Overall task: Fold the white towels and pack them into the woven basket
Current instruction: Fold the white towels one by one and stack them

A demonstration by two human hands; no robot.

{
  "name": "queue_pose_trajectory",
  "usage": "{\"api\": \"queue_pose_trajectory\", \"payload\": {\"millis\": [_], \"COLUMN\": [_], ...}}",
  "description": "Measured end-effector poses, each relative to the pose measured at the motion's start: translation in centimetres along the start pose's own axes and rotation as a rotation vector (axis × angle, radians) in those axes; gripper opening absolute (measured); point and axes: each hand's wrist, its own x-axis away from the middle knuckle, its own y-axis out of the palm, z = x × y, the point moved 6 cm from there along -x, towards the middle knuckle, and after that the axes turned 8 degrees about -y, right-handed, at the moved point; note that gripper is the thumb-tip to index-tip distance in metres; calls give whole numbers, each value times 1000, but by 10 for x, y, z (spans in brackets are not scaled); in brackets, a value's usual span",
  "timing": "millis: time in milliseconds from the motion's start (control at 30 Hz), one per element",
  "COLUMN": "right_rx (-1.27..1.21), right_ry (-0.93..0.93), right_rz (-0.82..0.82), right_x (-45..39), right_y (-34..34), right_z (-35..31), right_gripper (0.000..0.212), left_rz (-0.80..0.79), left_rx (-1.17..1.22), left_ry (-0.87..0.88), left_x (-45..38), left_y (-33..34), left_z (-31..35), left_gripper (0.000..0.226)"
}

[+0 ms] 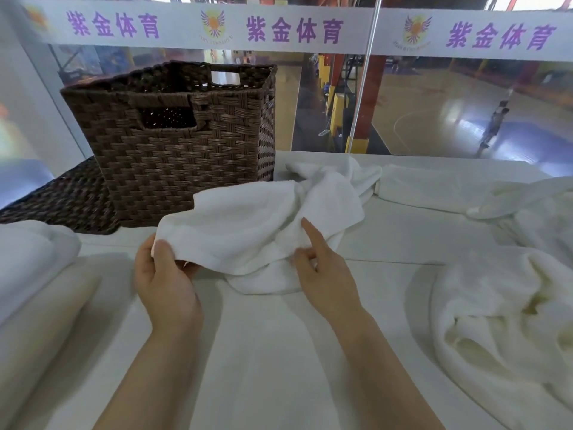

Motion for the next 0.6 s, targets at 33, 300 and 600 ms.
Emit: {"api": "queue_pose_trajectory", "payload": {"millis": [33,300,600], "right_rx": [50,158,-484], "right_ry": [4,116,254], "right_rz": [7,158,289], "right_x": [0,2,1], "right_y": [-2,-9,-13], "right_z": [-1,10,14], "right_gripper": [49,61,48], "left_rz": [11,65,-202], "left_rx": [30,186,-223], "left_ry": [-11,-60,353], "left_x": [-3,-14,17], "left_y": [-2,-15,12], "left_z": [0,2,18], "left_gripper": [27,17,51]}}
